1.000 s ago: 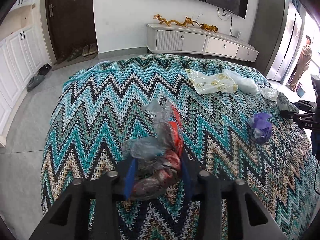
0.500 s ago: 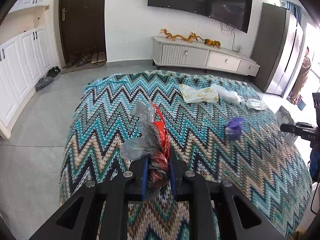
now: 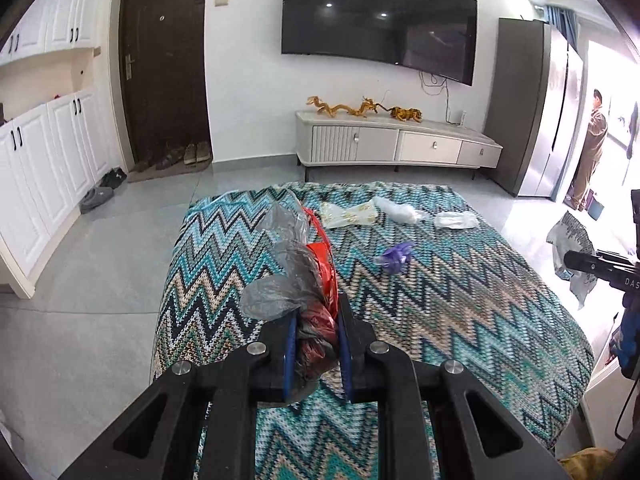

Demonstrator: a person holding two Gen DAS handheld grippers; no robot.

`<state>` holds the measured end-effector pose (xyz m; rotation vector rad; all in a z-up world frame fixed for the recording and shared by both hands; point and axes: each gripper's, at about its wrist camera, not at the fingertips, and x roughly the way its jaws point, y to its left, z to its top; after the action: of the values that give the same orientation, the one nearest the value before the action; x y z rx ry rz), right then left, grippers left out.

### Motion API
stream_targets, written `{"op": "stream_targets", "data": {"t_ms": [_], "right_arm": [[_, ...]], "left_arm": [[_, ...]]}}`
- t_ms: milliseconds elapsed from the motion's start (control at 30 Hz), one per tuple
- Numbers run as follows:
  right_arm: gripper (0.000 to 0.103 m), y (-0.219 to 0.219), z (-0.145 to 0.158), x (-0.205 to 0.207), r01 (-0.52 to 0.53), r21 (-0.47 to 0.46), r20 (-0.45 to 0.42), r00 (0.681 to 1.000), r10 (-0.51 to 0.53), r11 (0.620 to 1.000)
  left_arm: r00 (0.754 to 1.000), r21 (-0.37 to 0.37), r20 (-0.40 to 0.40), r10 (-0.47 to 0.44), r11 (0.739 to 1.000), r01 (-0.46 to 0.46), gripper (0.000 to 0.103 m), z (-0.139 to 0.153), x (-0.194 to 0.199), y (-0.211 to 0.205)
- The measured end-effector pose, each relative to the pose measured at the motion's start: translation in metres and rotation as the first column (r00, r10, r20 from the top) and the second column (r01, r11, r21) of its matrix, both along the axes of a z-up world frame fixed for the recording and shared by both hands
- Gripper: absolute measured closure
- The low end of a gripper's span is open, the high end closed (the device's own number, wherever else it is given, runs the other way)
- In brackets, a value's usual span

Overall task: Collect trash
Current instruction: 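Lift both bags and carry them to the bin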

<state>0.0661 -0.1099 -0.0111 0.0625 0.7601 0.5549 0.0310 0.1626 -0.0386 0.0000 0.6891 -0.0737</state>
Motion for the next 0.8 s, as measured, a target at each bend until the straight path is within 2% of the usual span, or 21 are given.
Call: {"op": "stream_targets", "data": {"t_ms": [267,500,667,800], "right_arm": [[0.086,-0.055,0.021,-0.036,0.093,0.040,0.079,0.992,-0.096,0.995],[0.086,-0.109,0.017,-0.048,0.186,0.078,0.102,0.976,-0.193,0.979],[0.086,-0.155,0.000,-0.048,0.280,0.095,0.084,0.954,-0.288,0.955],[0.086,-0.191,-0.015,-0.046,0.350,0.126,0.055,0.932,-0.359,0.928]], "left_arm": [[0.998,0.061,0.051,-0.038,0.997,0.035,0.086,0.033,-0.012,-0.066],[0.990,0.109,0.057,-0.125,0.987,0.118,0.086,0.048,-0.003,-0.147],[0.974,0.156,0.024,-0.224,0.963,0.218,0.086,0.043,0.011,-0.211],[0.951,0.192,-0.025,-0.308,0.932,0.307,0.086,0.032,0.028,-0.264]]}}
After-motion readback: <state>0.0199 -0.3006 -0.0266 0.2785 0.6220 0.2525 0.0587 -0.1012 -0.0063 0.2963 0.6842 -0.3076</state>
